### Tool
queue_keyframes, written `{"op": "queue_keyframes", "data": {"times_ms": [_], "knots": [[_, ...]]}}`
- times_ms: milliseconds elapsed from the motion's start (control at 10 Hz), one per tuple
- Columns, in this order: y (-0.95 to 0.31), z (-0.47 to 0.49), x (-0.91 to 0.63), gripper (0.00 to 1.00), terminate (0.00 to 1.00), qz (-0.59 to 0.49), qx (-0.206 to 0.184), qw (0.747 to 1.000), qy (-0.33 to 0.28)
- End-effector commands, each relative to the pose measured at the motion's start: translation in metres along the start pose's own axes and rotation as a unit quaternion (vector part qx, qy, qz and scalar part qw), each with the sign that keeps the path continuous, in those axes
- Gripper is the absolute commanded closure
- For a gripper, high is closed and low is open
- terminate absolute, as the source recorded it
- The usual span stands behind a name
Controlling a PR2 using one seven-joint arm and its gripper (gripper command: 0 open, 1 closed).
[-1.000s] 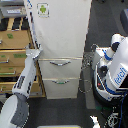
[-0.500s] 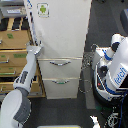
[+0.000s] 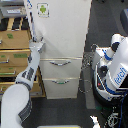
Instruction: Opening the fridge
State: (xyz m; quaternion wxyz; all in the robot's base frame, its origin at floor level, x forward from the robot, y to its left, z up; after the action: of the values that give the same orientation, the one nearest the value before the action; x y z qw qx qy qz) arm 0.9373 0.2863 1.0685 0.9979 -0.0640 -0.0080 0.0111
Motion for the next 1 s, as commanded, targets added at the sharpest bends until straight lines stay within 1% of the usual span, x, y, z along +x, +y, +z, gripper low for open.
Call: {"op": "queue_keyframes", "data": {"times_ms": [100, 700, 1000], "knots": [[0.016, -0.015, 0.005, 1.0, 0.0, -0.014, -0.035, 0.999, 0.017], [0.023, -0.024, 0.005, 1.0, 0.0, -0.015, -0.03, 0.999, 0.021], [0.026, -0.028, 0.004, 1.0, 0.0, -0.017, -0.034, 0.999, 0.022]]}}
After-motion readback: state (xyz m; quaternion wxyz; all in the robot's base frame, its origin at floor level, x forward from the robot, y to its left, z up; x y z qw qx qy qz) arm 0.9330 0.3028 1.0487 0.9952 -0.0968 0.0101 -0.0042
